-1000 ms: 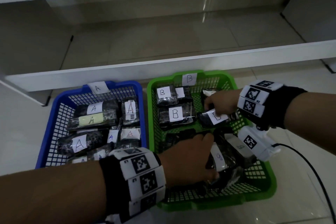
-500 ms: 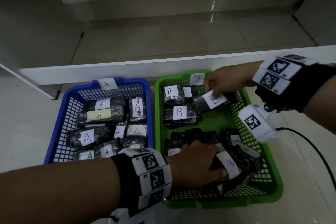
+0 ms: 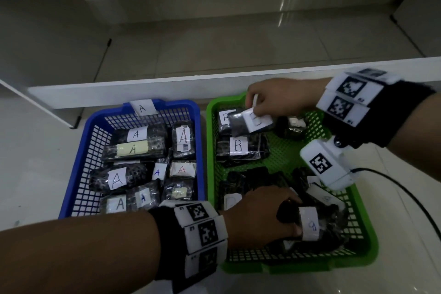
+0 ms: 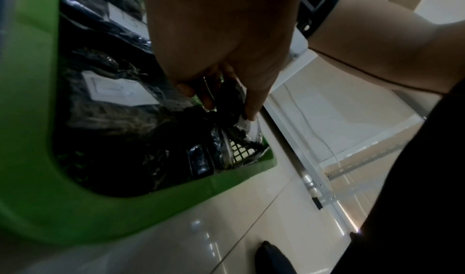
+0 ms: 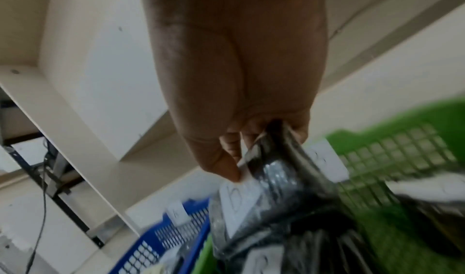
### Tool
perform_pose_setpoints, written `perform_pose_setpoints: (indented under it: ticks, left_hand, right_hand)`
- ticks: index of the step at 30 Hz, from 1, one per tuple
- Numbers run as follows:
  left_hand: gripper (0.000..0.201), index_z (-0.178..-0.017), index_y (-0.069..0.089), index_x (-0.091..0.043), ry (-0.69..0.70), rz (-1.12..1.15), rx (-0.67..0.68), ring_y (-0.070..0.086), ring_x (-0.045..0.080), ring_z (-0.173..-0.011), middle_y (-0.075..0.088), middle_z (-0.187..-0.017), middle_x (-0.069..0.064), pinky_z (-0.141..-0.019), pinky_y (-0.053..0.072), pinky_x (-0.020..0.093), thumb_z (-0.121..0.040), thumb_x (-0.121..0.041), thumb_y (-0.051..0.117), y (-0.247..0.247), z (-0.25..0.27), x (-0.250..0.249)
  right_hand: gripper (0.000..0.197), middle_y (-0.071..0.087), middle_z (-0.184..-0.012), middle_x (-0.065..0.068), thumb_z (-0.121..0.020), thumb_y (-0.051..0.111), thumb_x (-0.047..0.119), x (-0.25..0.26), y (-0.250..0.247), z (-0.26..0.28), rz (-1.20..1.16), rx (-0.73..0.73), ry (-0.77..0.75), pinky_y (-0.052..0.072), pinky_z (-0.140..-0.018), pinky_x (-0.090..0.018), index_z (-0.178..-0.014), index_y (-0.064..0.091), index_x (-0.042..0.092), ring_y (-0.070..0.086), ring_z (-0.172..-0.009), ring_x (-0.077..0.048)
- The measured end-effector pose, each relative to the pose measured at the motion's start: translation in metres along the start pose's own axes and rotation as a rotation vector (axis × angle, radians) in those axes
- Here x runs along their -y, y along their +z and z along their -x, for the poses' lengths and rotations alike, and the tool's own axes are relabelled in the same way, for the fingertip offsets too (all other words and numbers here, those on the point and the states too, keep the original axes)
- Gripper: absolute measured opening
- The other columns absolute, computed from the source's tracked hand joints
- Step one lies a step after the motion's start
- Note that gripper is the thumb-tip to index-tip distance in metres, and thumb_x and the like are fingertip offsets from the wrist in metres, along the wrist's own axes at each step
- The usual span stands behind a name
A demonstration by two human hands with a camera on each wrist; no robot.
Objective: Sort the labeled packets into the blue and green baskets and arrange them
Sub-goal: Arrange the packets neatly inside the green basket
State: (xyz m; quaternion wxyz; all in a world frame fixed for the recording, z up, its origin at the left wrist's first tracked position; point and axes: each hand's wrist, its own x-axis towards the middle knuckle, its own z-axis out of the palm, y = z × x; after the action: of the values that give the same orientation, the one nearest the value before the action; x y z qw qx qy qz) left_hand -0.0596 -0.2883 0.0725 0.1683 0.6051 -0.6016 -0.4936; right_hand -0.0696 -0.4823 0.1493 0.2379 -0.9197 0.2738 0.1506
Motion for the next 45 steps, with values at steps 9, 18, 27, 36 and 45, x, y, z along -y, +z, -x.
perform_pose_setpoints:
  ticks: [9, 18, 27, 36, 45]
  left_hand:
    - [0.037, -0.111, 0.057, -0.019, -0.174, 0.269, 0.013, 0.056, 0.005, -0.09, 0.056, -0.099, -0.013, -0.072, 0.048, 0.01, -0.079, -0.019, 0.075, -0.043, -0.01, 0.005]
    - [0.038, -0.117, 0.051, -0.005, -0.268, 0.432, 0.133, 0.064, 0.009, -0.077, 0.065, -0.098, 0.004, -0.065, 0.055, 0.018, -0.083, 0.003, 0.065, -0.09, -0.019, 0.012]
    - [0.034, -0.116, 0.056, -0.002, -0.26, 0.422, 0.183, 0.064, 0.018, -0.092, 0.066, -0.108, 0.014, -0.076, 0.053, 0.021, -0.083, 0.003, 0.063, -0.121, -0.025, 0.016]
    - [0.019, -0.105, 0.063, -0.013, -0.235, 0.451, 0.037, 0.061, 0.008, -0.082, 0.066, -0.091, -0.002, -0.069, 0.049, 0.022, -0.086, -0.01, 0.064, -0.145, -0.028, 0.015]
    - [0.015, -0.078, 0.057, -0.014, -0.091, 0.587, -0.274, 0.055, 0.01, -0.067, 0.061, -0.073, -0.002, -0.057, 0.046, 0.017, -0.078, -0.022, 0.069, -0.146, -0.041, 0.012]
  right_hand:
    - [0.027, 0.059, -0.102, -0.008, -0.09, 0.06, 0.018, -0.03, 0.06, -0.014, -0.238, -0.153, 0.006, 0.044, -0.068, -0.024, -0.117, 0.059, 0.015, 0.057, -0.085, -0.022]
    - [0.042, 0.063, -0.107, -0.004, -0.083, 0.056, -0.009, -0.045, 0.054, -0.002, -0.452, -0.204, 0.005, 0.049, -0.093, -0.031, -0.12, 0.059, 0.012, 0.06, -0.103, -0.019]
    - [0.036, 0.066, -0.093, -0.015, -0.077, 0.06, -0.018, -0.046, 0.049, 0.003, -0.756, -0.176, 0.047, 0.052, -0.068, -0.015, -0.109, 0.063, -0.003, 0.062, -0.08, -0.016]
    - [0.027, 0.069, -0.101, -0.011, -0.08, 0.063, -0.008, -0.045, 0.068, -0.003, -0.554, -0.137, 0.093, 0.053, -0.076, -0.022, -0.099, 0.066, 0.011, 0.062, -0.084, -0.015]
    - [0.027, 0.067, -0.103, 0.001, -0.091, 0.045, 0.017, -0.035, 0.026, 0.005, -0.71, -0.313, 0.109, 0.044, -0.069, -0.025, -0.102, 0.068, 0.007, 0.059, -0.084, -0.016]
